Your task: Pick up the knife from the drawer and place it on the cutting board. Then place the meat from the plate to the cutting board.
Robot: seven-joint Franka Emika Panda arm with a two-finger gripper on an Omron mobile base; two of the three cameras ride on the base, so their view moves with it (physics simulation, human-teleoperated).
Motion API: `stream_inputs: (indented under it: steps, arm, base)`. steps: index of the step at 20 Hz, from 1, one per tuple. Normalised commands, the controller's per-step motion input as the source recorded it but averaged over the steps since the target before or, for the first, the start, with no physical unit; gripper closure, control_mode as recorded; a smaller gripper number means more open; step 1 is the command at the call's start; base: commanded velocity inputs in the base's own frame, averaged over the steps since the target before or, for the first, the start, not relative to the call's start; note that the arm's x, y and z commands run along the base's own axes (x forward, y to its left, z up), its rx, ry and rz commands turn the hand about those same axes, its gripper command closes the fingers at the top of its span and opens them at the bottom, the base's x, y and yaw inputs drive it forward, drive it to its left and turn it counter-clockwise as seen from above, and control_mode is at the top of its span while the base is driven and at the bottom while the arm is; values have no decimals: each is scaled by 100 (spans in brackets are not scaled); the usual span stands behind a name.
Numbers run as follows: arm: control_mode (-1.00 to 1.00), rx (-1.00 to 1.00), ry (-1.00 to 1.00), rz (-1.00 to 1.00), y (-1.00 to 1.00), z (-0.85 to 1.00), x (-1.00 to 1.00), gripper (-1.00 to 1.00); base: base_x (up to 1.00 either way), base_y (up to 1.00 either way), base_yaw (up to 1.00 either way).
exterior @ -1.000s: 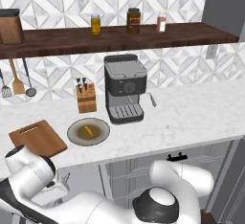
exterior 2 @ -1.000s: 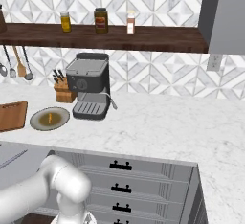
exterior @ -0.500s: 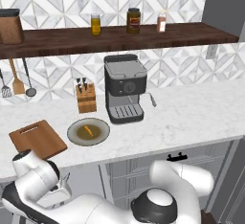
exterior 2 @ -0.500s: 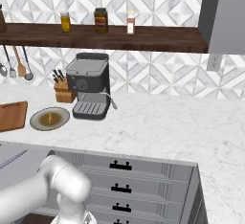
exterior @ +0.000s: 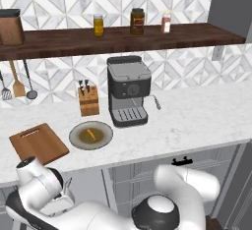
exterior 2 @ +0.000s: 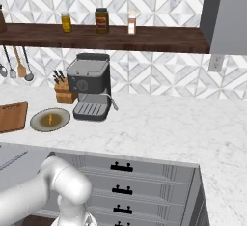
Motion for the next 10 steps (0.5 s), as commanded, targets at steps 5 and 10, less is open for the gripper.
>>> stream_inputs:
  steps: [5, 10]
  arm:
    - [-100, 0, 0, -1, 0, -24, 8, -100]
    - [-100, 0, 0, -1, 0, -24, 13, -100]
  base:
    - [0, 0, 0]
    - [0, 0, 0]
